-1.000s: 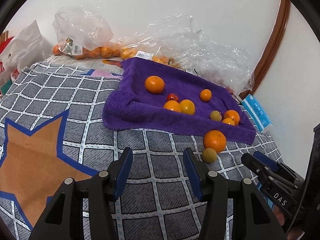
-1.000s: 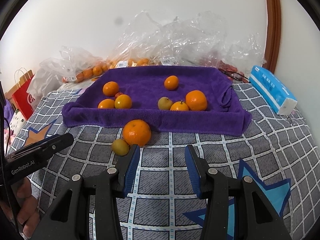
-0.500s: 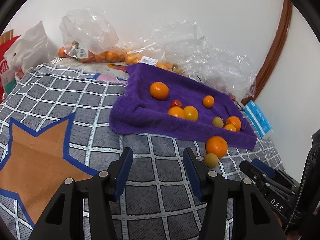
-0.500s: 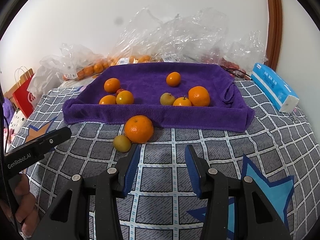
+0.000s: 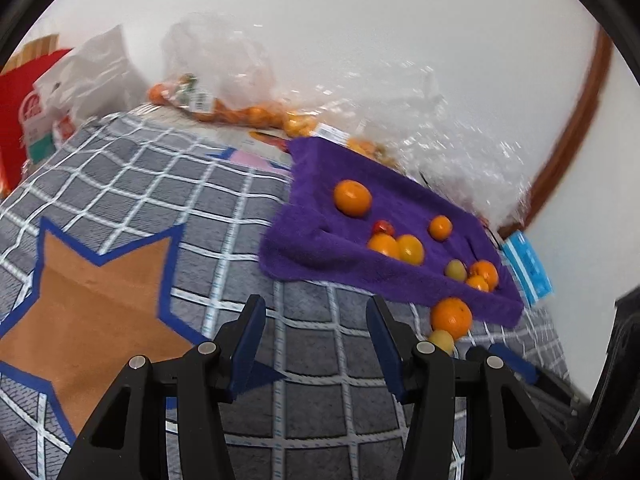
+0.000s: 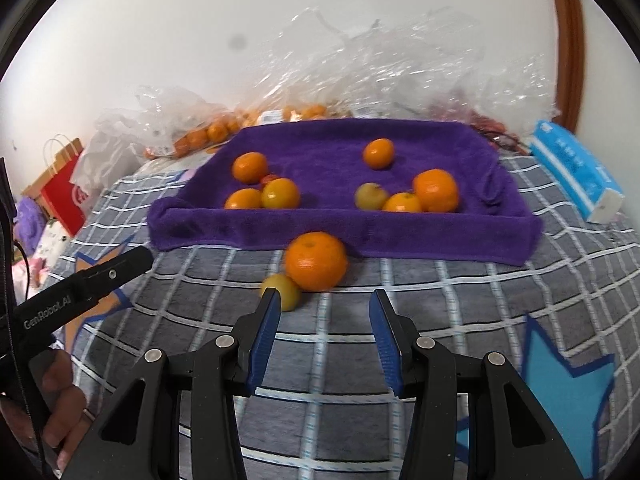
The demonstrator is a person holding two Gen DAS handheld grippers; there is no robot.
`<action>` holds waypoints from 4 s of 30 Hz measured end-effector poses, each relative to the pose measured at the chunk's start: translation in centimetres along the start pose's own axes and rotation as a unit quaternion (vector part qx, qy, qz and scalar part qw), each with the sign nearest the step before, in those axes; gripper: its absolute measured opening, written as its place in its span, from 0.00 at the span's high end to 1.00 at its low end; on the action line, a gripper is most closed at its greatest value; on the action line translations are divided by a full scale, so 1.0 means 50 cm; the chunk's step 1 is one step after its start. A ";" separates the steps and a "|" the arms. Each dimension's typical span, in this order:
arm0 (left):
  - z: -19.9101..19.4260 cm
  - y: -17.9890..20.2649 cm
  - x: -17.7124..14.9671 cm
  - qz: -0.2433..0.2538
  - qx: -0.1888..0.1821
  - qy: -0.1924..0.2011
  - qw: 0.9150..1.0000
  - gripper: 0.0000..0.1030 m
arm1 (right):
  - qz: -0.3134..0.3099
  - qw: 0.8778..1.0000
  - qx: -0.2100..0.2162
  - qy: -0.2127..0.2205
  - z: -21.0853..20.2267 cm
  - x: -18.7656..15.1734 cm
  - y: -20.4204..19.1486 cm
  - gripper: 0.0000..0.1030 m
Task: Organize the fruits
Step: 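Close the right tool around the small yellow citrus, then close the left tool around the large orange while the right tool holds the yellow citrus, then lift both held fruits and carry them over the purple towel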
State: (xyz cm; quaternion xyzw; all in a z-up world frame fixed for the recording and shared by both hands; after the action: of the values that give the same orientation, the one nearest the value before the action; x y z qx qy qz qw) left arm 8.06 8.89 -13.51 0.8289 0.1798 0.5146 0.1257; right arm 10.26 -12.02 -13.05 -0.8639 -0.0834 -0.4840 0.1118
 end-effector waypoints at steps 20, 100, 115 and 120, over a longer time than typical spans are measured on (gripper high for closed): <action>0.017 -0.037 -0.002 -0.049 0.016 -0.017 0.999 0.53 | 0.011 0.999 0.012 -0.051 0.071 -0.011 -0.029 0.76; -0.056 0.154 -0.001 0.094 -0.004 -0.062 0.994 0.61 | 0.030 0.991 -0.117 0.058 -0.203 0.064 0.132 0.76; -0.098 0.184 0.083 0.088 -0.021 -0.032 0.995 0.61 | 0.027 0.989 -0.114 0.088 -0.248 0.148 0.106 0.76; -0.096 0.196 0.099 0.089 -0.021 -0.026 0.995 0.61 | 0.018 0.988 -0.117 0.096 -0.253 0.173 0.102 0.76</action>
State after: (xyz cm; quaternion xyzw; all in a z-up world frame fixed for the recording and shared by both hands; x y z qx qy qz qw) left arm 7.39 2.27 -3.55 0.8521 0.0907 0.5054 0.1017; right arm 5.68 -20.08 0.16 -0.8221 0.0005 -0.5688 0.0262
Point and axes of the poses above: each gripper's, at about its wrist camera, not at the fingertips, and z roughly the way its jaws point, y to its right, x to its top, the point moved 1 cm from there along z, roughly the way its jaws point, and after that the axes turned 13 degrees about y, right-handed, at the moved point
